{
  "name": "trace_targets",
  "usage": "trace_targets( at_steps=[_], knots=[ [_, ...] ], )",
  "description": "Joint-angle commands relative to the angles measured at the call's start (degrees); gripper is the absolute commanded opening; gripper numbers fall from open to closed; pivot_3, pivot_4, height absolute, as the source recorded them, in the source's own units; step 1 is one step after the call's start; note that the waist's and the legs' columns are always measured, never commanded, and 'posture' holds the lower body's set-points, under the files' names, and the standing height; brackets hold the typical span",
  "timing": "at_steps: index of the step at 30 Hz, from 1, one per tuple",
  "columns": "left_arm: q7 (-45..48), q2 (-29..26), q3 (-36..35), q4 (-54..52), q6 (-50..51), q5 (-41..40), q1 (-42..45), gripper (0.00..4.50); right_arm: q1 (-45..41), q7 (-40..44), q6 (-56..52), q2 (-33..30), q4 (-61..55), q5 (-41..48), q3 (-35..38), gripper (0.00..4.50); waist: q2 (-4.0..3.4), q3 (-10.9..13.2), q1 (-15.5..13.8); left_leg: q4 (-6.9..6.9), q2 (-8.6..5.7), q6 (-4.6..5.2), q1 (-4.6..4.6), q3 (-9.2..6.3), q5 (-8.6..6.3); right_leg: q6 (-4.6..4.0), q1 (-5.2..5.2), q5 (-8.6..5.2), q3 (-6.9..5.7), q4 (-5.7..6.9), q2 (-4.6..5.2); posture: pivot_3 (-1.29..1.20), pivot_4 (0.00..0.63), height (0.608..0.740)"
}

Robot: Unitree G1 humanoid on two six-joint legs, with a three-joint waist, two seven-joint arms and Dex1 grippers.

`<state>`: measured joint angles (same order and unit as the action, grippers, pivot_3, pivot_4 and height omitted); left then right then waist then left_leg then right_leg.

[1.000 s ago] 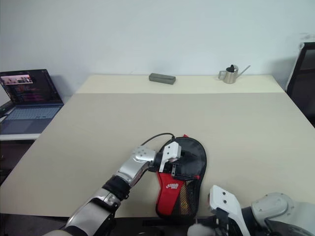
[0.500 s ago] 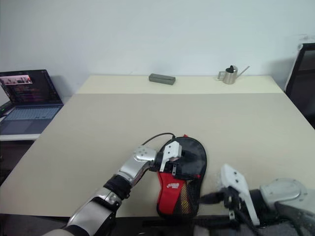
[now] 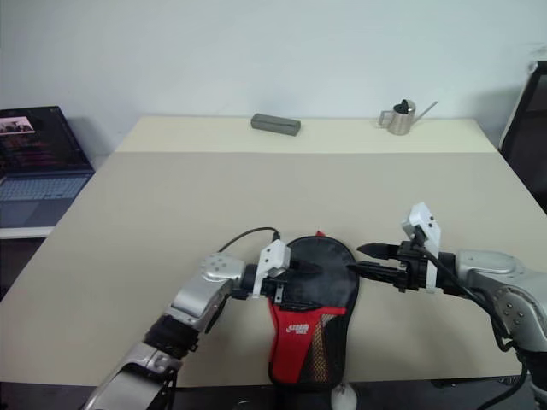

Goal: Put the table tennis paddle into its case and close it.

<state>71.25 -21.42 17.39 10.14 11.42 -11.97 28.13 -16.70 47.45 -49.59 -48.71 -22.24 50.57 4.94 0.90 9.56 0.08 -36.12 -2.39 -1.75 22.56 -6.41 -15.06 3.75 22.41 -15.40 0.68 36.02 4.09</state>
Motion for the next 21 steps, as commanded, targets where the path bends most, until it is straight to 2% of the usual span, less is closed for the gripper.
trace_targets(
  at_steps=[1,8,11,21],
  knots=[
    [-0.49,-3.67,-4.73,-8.79,4.69,-4.45,-1.51,4.28,-1.41,1.48,2.03,1.09,0.17,-0.94,0.27,2.70,0.02,0.09,-0.03,-0.01,-0.01,0.00,0.03,-0.01,0.00,0.00,0.00,0.00,-0.01,-0.02,0.02,0.00,0.150,0.740],
    [-1.34,-13.15,-13.06,-19.92,12.80,-11.74,-7.42,4.28,-2.42,6.32,5.52,2.02,4.35,-3.30,0.72,2.70,-0.05,0.46,0.07,-0.01,0.00,0.11,-0.01,0.02,-0.06,-0.01,0.00,0.00,0.00,0.02,0.01,0.00,0.150,0.740],
    [-2.68,-17.01,-18.24,-24.84,15.21,-14.41,-13.66,4.28,-2.86,8.99,7.45,1.65,7.04,-4.67,1.34,2.70,-0.03,0.62,0.20,-0.01,0.00,0.11,-0.01,0.02,-0.06,-0.01,-0.01,0.00,0.00,0.02,0.01,0.00,0.150,0.740],
    [-13.68,-18.91,-27.40,-37.87,19.58,-18.49,-26.25,4.28,-10.94,19.43,12.31,0.01,23.97,-10.49,0.56,2.70,-0.02,0.84,0.02,-0.15,0.04,0.12,-0.04,0.08,-0.07,-0.09,-0.04,0.05,0.03,0.09,0.02,0.00,0.150,0.740]
  ],
)
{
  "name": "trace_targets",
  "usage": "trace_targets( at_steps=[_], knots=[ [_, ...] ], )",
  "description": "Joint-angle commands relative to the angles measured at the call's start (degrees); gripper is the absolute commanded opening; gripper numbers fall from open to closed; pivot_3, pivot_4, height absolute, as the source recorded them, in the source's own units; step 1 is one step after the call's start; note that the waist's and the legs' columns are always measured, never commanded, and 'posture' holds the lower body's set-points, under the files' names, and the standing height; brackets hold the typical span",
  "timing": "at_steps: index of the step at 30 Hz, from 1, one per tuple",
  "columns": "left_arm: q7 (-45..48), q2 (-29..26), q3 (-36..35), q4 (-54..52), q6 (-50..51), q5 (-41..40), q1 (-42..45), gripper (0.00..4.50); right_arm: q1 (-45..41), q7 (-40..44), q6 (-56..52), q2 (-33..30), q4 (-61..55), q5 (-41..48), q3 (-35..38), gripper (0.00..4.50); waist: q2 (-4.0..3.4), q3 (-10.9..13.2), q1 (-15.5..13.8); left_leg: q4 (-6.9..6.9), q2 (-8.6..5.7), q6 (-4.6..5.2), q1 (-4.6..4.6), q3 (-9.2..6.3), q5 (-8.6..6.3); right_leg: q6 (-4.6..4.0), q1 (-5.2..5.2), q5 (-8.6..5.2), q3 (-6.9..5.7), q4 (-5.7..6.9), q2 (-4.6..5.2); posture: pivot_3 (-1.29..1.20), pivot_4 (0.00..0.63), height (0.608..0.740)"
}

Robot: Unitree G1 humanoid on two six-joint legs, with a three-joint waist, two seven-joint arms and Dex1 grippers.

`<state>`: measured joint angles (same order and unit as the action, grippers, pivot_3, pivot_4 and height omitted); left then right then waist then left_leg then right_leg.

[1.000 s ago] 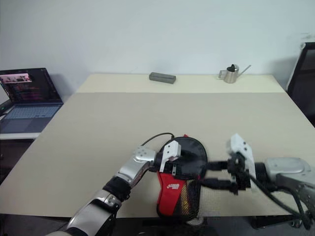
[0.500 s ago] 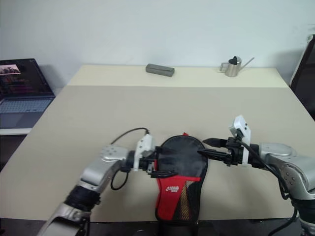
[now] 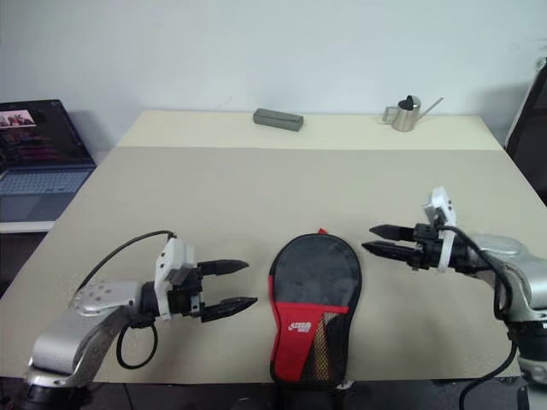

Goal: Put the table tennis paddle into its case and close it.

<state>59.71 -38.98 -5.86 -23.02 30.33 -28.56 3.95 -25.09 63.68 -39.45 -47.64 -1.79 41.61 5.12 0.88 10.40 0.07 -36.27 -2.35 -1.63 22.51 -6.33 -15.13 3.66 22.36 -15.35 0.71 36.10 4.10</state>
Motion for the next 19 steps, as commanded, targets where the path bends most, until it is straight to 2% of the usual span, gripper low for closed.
trace_targets(
  at_steps=[1,9,13,19],
  knots=[
    [-3.61,-1.50,-5.03,-5.99,1.34,-2.04,-2.54,4.28,-4.07,4.69,3.27,-1.20,6.58,-2.83,-0.18,2.70,-0.01,0.00,0.06,0.00,0.01,-0.01,0.00,0.01,0.00,-0.01,0.00,0.01,0.01,0.00,0.00,0.00,0.150,0.740],
    [-11.62,-2.38,-5.38,-6.88,1.62,1.15,-0.38,4.28,-14.64,11.96,15.53,-1.03,30.11,-14.44,-3.35,2.70,-0.03,0.02,0.11,-0.06,0.00,-0.08,-0.06,0.15,0.05,-0.04,-0.01,0.03,0.08,0.06,-0.01,0.00,0.150,0.740],
    [-12.20,-2.94,-4.39,-3.82,-0.68,3.56,0.98,4.28,-18.63,14.18,19.92,-0.28,36.68,-18.07,-4.13,2.70,-0.07,0.04,0.11,-0.09,0.00,-0.10,-0.07,0.26,0.05,-0.04,-0.01,0.03,0.09,0.09,-0.02,0.00,0.150,0.740],
    [-15.23,-0.54,-2.66,-1.94,-2.35,5.59,2.36,4.28,-23.65,15.23,24.63,1.50,45.40,-22.11,-4.07,2.70,-0.07,0.04,0.27,-0.12,0.00,-0.11,-0.07,0.27,0.05,-0.04,0.00,0.03,0.13,0.13,-0.01,0.00,0.150,0.740]
  ],
)
